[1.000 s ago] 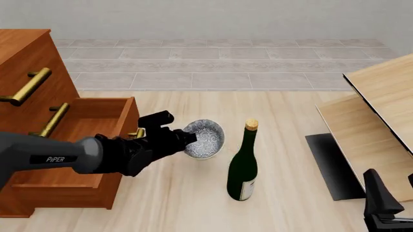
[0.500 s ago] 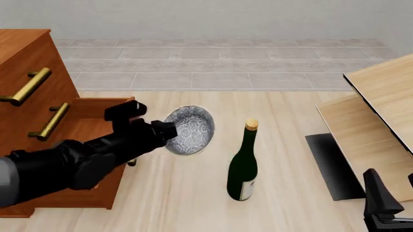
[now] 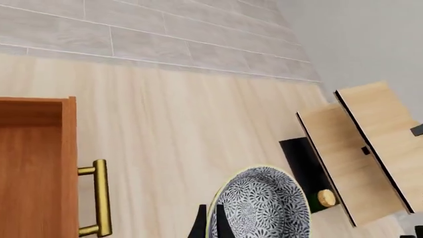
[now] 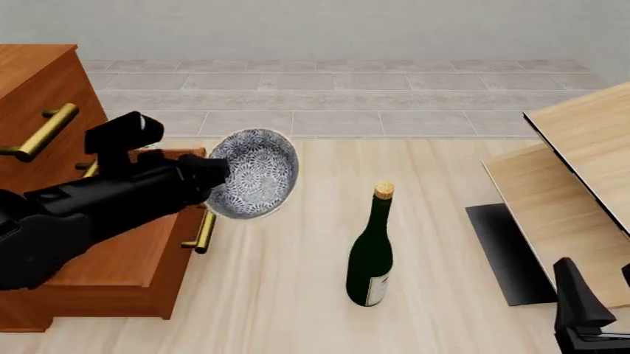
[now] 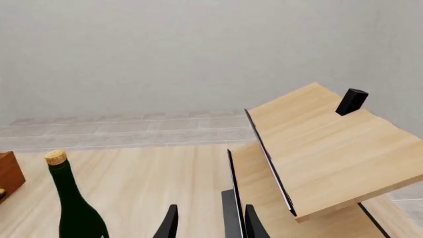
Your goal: Put the bowl on top of the cabinet.
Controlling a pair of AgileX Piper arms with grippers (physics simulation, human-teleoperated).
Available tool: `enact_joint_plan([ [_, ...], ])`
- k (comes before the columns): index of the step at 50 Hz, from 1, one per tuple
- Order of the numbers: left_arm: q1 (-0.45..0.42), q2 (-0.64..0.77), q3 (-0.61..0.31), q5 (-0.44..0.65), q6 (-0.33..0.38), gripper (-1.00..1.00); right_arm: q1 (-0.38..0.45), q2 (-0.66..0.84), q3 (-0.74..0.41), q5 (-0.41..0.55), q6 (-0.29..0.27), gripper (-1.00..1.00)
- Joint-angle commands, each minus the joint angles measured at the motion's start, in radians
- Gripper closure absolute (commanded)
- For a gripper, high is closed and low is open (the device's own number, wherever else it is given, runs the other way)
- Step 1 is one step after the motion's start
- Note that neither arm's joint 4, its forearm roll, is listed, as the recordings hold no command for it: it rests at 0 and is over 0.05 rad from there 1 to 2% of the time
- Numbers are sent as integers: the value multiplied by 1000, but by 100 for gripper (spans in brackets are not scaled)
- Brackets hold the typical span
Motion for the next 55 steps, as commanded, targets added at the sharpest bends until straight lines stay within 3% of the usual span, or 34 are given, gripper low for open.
enact_joint_plan([
  [1,83,-86,-114,212,-22,100,1,0,0,-3,2,-100],
  [3,123,-108,-126,238,-59,100,1,0,1,-4,2,-100],
  [4,160,-115,-153,266,-19,100,1,0,1,-5,2,-100],
  [5,149,-113,-181,286,14,100,1,0,1,-6,1,-100],
  [7,123,-119,-196,312,-43,100,2,0,1,-6,0,-100],
  [9,97,-124,-231,331,-41,100,1,0,-1,-3,-1,-100],
  [11,127,-126,-243,349,-32,100,1,0,-1,-4,-1,-100],
  [12,202,-124,-279,393,7,100,1,0,0,-4,-2,-100],
  [14,247,-130,-285,408,9,100,1,0,0,-5,-2,-100],
  [16,232,-126,-311,427,13,100,2,0,0,-4,-3,-100],
  [20,312,-117,-362,492,35,100,4,0,-2,-1,-4,-100],
  [34,405,-71,-534,642,94,100,8,0,-1,3,-9,-100],
  [38,466,-52,-592,698,128,100,8,0,1,1,-12,-100],
  [48,530,-4,-685,803,99,100,10,0,0,4,-17,-100],
  [55,513,48,-792,878,55,100,10,0,2,2,-21,-100],
])
